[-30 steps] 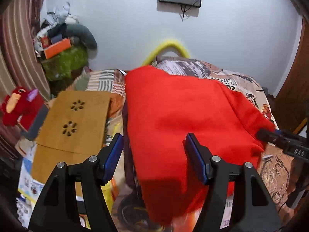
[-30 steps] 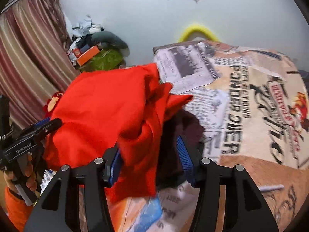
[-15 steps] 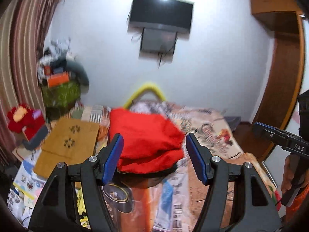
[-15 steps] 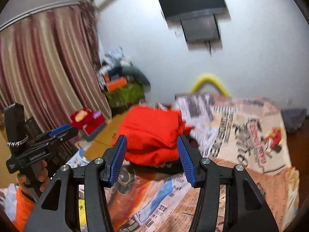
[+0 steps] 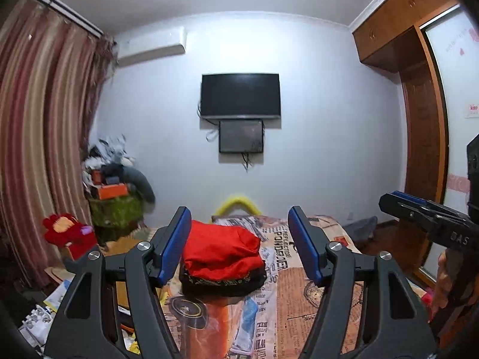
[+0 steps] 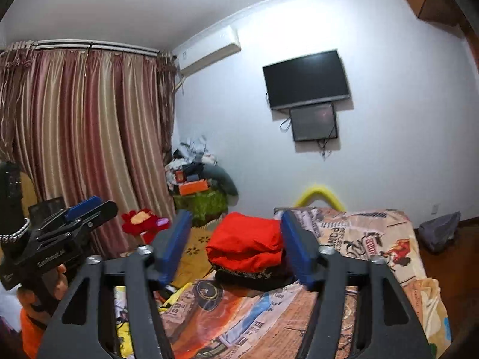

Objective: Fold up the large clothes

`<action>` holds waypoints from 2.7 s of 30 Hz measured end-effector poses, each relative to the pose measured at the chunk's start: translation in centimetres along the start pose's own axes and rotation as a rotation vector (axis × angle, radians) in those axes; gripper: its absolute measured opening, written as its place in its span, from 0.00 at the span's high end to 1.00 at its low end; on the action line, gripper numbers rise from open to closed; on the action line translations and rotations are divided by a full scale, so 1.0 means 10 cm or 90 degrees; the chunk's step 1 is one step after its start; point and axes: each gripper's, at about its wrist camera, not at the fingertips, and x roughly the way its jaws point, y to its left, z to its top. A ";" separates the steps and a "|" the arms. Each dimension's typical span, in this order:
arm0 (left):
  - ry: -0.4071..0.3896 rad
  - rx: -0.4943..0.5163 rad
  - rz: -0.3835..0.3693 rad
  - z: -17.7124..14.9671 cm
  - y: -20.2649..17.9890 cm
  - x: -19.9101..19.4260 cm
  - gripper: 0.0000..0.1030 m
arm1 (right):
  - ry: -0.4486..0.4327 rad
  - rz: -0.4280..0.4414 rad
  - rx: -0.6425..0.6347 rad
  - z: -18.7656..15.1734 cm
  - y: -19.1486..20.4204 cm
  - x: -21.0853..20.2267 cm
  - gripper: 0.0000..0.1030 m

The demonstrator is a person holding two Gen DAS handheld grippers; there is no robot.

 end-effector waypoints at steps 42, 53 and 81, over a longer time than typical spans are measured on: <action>0.035 -0.033 0.045 -0.42 0.00 -0.01 0.06 | 0.004 -0.043 -0.015 -0.19 0.13 0.00 0.00; 0.048 -0.038 0.053 -0.48 0.01 0.04 0.06 | 0.014 -0.049 -0.021 -0.20 0.17 0.03 0.00; 0.064 -0.034 0.023 -0.52 -0.09 0.09 0.05 | 0.017 -0.069 -0.012 -0.19 0.12 0.03 0.00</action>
